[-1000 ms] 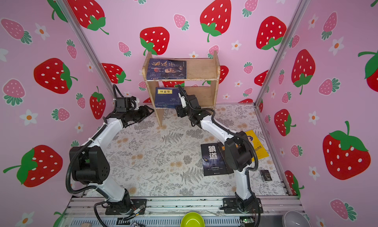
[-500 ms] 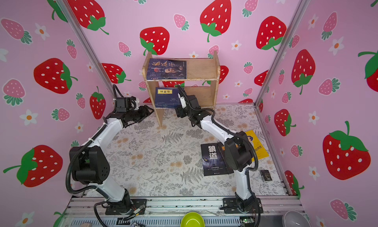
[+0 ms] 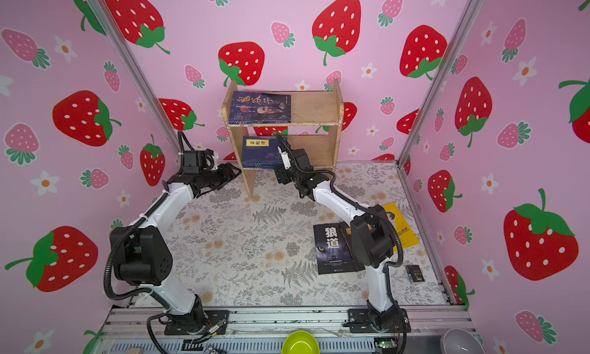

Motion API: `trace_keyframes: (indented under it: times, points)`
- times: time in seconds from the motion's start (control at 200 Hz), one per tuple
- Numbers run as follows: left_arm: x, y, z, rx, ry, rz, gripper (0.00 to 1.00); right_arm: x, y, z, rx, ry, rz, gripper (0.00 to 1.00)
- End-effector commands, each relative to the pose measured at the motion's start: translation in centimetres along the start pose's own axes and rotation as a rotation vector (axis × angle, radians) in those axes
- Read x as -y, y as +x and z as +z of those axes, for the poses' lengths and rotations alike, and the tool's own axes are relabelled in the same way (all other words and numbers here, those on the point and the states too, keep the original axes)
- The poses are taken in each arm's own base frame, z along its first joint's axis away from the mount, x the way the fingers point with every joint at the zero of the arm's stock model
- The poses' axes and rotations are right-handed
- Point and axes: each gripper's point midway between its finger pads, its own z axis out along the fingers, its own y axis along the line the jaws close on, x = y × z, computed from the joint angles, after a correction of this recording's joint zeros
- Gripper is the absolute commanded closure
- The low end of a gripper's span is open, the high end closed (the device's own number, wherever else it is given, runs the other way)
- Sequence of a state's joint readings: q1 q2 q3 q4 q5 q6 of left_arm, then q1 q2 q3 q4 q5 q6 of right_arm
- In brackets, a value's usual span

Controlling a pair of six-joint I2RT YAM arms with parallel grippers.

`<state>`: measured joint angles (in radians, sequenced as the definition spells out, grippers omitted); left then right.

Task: Stacking books/files
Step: Move the book to the bookshelf.

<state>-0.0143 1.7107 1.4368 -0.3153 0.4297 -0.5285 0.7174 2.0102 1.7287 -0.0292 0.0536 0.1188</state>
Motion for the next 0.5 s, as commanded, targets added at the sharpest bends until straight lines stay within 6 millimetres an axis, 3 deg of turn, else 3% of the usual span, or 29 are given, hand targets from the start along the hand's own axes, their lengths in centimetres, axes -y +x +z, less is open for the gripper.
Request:
trace_keyframes:
  times: [0.0,0.49]
  points:
    - [1.0,-1.0,-0.2,0.017,0.009,0.010,0.31,-0.2,1.5,0.7,-0.057,0.017,-0.043,0.24]
    - [3.4,-1.4,1.6,0.000,0.012,0.075,0.32,0.1,1.6,1.5,-0.073,0.041,-0.054,0.28]
